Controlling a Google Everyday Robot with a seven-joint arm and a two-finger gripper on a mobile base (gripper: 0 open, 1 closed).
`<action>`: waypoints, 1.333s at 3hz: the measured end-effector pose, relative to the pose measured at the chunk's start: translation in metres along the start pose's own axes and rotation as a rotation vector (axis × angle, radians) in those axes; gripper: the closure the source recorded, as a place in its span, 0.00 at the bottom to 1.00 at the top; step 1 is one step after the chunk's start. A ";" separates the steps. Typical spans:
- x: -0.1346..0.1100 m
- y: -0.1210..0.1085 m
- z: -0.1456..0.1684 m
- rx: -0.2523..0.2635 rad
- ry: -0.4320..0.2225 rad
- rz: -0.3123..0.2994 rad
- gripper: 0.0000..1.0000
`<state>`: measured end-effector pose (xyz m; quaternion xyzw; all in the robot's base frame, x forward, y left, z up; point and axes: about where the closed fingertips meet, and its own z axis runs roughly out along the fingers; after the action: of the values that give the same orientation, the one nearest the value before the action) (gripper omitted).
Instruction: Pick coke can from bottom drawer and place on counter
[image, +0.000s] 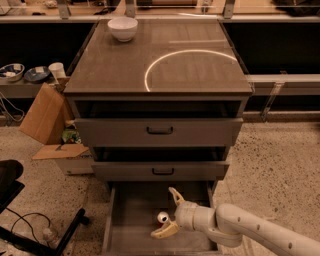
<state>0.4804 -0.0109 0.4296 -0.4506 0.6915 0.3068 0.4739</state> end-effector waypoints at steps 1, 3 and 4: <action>0.029 -0.011 0.008 -0.008 -0.006 -0.041 0.00; 0.110 -0.054 0.030 -0.042 -0.052 -0.105 0.00; 0.136 -0.065 0.044 -0.052 -0.064 -0.100 0.00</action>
Offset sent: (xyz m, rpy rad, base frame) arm 0.0508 -0.0461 -0.1148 0.0066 -0.1240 0.0735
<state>0.5372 -0.0450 0.2873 -0.4868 0.6446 0.3151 0.4983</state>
